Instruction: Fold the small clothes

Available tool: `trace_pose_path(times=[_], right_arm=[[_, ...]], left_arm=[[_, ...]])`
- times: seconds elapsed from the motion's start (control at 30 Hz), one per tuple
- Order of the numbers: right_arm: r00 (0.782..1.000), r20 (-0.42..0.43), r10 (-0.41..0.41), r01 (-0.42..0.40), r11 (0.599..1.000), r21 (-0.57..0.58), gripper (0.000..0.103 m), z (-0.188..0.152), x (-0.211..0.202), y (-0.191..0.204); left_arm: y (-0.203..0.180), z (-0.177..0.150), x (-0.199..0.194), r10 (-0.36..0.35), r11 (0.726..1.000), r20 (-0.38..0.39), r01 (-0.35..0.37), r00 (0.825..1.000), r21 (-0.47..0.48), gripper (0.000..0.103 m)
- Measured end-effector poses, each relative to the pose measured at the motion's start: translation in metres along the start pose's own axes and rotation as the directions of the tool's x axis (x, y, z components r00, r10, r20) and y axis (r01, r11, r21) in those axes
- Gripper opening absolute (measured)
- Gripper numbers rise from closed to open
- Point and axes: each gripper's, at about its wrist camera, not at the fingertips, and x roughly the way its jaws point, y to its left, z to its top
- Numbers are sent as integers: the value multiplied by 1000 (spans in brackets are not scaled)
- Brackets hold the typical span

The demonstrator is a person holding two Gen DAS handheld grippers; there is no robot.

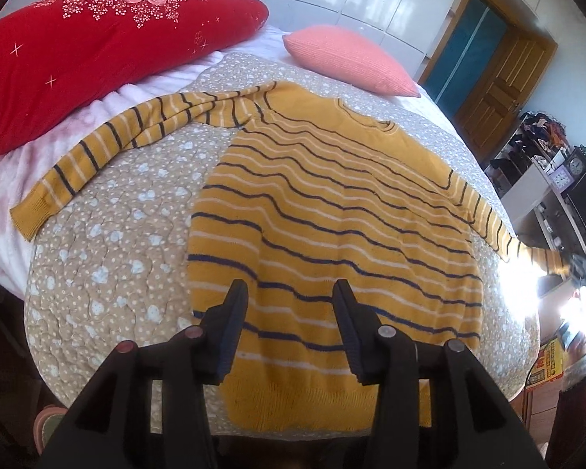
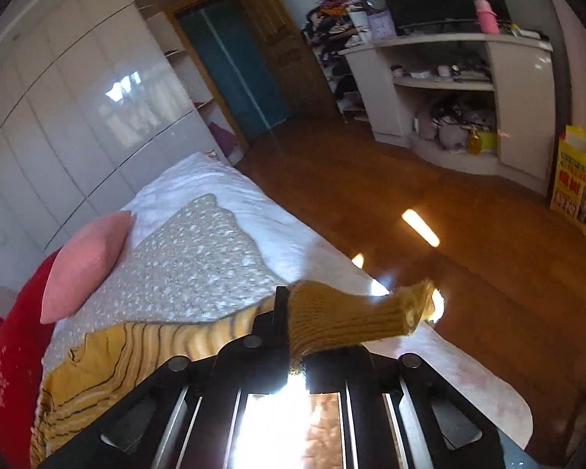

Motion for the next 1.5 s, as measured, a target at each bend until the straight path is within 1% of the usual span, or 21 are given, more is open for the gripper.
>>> trace_pose_path(times=[0.07,0.17,0.27,0.37,0.43,0.47,0.57,0.67,0.73,0.77,0.8,0.87,0.9,0.97,1.03,1.1,1.17,1.27,1.33,1.4,1.5], right_arm=[[996,-34,85,-86,995,-53,5,-2,21,58],[970,-111,219,-234,959,-158,5,-22,29,152],[914,-227,335,-384,896,-224,5,-56,55,252],[836,-366,410,-509,828,-235,5,-105,92,345],[795,-445,412,-552,796,-250,5,-139,119,396],[784,-474,401,-562,783,-268,5,-156,131,417],[766,-542,346,-573,749,-331,5,-209,158,463],[767,-572,291,-568,723,-394,8,-246,171,485],[792,-565,231,-541,694,-475,11,-264,173,499],[800,-559,219,-539,673,-507,18,-270,171,505],[798,-563,216,-549,647,-530,22,-274,168,511],[793,-569,217,-572,585,-575,41,-284,155,524],[790,-570,227,-586,556,-590,45,-286,147,527],[764,-597,246,-628,496,-599,49,-299,129,539],[725,-629,280,-680,437,-589,49,-310,100,549],[668,-678,307,-742,353,-570,52,-331,70,559],[599,-734,321,-801,273,-533,60,-355,39,566],[497,-808,316,-867,216,-449,60,-392,10,576],[434,-844,313,-898,225,-378,60,-412,-1,583],[369,-874,317,-919,265,-292,64,-429,-2,591],[330,-890,315,-915,341,-218,72,-455,0,603]], left_arm=[[2,0,-2,7,1000,15,-7,1000,11,45],[11,-2,-10,33,999,54,-34,998,24,46],[29,-6,-20,78,996,97,-81,992,28,51],[54,-10,-28,119,993,118,-120,986,5,52],[72,-12,-32,133,991,121,-131,984,-24,52],[85,-13,-35,143,989,122,-138,982,-52,52],[118,-18,-40,169,980,118,-154,979,-123,52],[146,-25,-43,182,969,108,-160,977,-187,53],[158,-28,-43,186,963,105,-160,977,-216,53],[165,-30,-44,189,959,105,-160,976,-234,53],[171,-32,-45,192,955,105,-161,976,-251,53],[182,-36,-48,208,944,111,-169,972,-284,53],[187,-37,-50,216,939,112,-175,970,-297,53],[198,-42,-55,238,923,114,-188,965,-336,53],[211,-48,-62,261,906,116,-201,958,-373,54],[222,-53,-68,284,889,114,-217,952,-403,57],[233,-59,-73,305,871,108,-231,946,-433,57],[243,-64,-77,304,856,104,-223,947,-466,57],[245,-67,-79,297,853,106,-214,949,-476,57],[246,-67,-78,294,854,105,-211,950,-476,57],[243,-67,-78,287,858,106,-207,952,-470,57]])
